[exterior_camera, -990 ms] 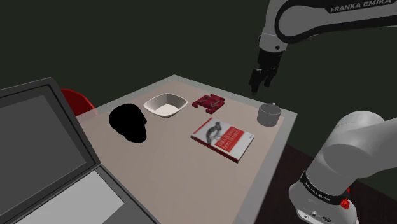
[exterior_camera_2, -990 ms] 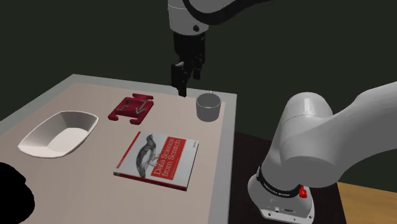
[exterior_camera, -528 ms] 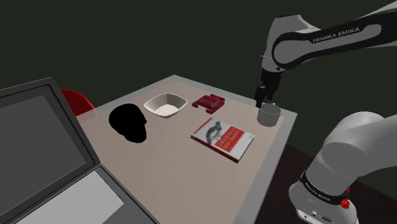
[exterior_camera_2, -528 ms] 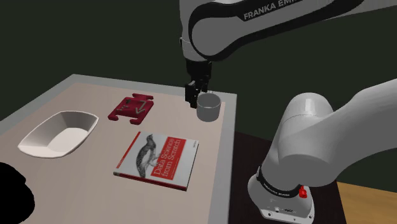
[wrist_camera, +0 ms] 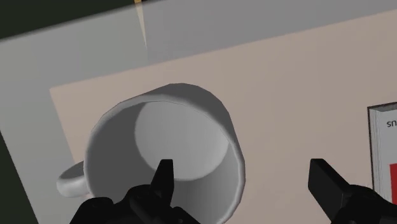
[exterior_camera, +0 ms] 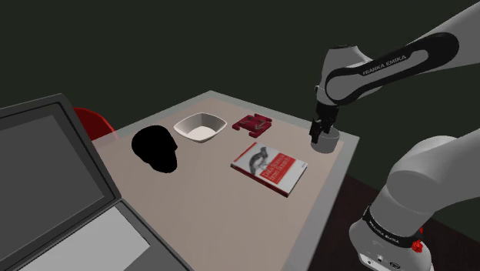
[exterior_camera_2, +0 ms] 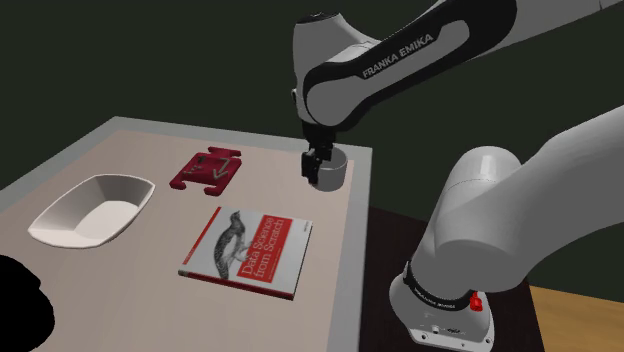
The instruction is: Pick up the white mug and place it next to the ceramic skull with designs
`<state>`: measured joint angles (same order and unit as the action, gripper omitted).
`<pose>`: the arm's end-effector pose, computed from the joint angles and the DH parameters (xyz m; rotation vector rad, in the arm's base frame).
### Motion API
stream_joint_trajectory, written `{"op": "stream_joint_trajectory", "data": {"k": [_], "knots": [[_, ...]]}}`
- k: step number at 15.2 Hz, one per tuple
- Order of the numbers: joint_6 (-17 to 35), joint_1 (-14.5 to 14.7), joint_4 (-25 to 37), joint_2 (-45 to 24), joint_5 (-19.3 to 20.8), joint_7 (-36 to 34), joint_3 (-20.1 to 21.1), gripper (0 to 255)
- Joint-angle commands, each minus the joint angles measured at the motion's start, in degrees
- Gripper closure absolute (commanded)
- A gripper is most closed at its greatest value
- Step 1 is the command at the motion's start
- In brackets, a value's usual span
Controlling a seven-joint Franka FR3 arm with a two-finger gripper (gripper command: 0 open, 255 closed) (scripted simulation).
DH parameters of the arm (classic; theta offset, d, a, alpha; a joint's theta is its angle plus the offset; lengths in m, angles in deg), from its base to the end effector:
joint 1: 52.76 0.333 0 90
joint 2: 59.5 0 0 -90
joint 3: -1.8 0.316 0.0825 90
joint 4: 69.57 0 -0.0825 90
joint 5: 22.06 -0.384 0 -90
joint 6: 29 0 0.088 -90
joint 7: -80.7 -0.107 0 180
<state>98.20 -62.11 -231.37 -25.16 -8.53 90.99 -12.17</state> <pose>0.3073 -0.1297 0.3598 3.0945 -0.0633 -0.0336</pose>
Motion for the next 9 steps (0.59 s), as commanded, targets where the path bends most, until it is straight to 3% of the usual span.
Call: {"op": "stream_joint_trajectory", "data": {"k": [1, 4, 9], "knots": [[2.02, -0.19, -0.91, -1.08, 0.38, 0.06, -0.37, 0], [4.80, -0.31, -1.94, -2.83, 0.76, -0.01, -0.77, 0], [4.80, -0.31, -1.94, -2.83, 0.76, -0.01, -0.77, 0]]}}
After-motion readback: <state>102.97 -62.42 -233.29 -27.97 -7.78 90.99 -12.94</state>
